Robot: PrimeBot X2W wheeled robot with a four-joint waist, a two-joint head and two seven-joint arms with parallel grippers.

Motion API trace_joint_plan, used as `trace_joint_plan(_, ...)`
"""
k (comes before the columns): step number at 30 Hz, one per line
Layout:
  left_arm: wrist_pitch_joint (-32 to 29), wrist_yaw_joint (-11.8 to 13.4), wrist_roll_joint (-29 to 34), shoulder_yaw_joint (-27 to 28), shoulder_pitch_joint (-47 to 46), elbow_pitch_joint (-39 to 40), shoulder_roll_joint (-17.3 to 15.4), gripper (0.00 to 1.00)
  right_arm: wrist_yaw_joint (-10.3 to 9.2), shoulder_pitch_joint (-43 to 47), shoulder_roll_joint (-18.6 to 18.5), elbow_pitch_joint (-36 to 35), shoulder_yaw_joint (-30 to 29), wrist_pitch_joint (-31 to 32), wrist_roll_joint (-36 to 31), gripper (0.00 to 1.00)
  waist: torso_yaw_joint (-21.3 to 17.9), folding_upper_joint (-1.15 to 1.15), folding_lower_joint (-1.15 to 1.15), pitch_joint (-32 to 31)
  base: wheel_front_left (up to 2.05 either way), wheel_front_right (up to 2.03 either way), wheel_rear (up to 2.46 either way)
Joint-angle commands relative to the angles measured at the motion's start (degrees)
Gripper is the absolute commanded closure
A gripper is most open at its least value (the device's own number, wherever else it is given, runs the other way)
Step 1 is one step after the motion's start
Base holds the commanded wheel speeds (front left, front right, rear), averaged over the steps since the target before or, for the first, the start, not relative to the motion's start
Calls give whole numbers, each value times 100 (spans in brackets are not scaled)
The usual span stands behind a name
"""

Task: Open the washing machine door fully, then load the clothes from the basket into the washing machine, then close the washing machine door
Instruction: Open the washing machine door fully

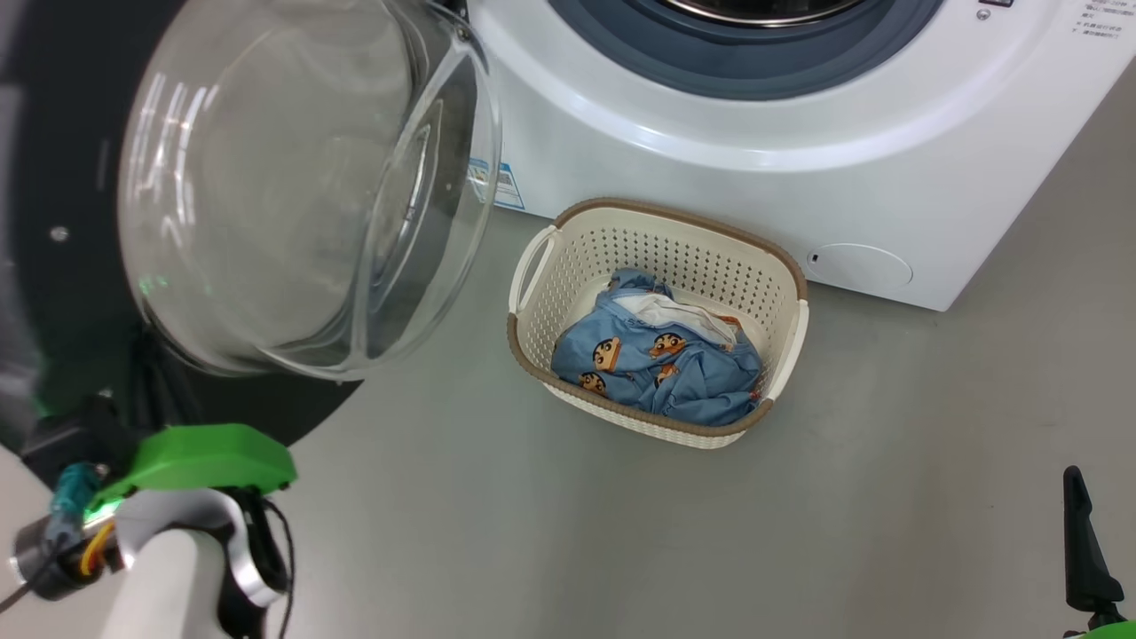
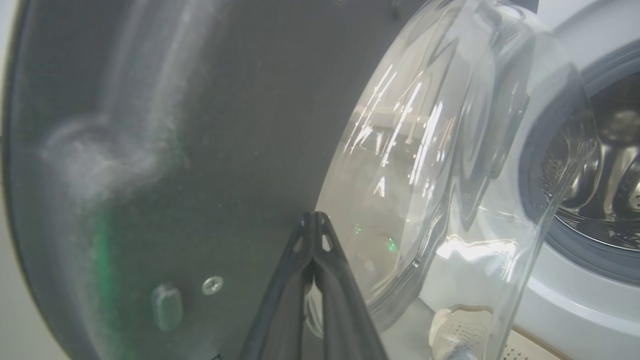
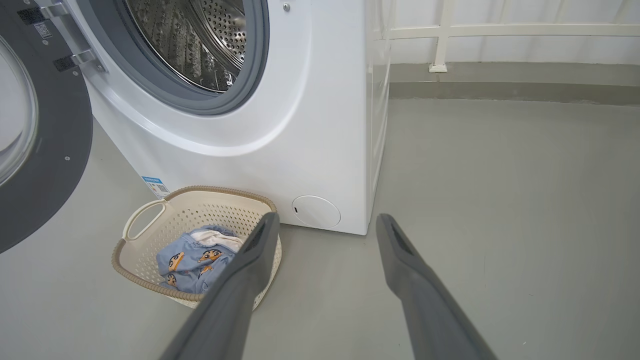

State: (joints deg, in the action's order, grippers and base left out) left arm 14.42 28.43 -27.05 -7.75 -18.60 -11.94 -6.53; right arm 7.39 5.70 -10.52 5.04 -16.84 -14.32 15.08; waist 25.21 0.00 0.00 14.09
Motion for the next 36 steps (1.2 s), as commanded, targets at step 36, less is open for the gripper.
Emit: trace_joint_plan(36, 58, -965, 791, 1772, -542, -729, 276, 100, 10, -151, 11, 60, 190, -68, 79, 0, -162, 0, 0, -262, 0, 0, 0)
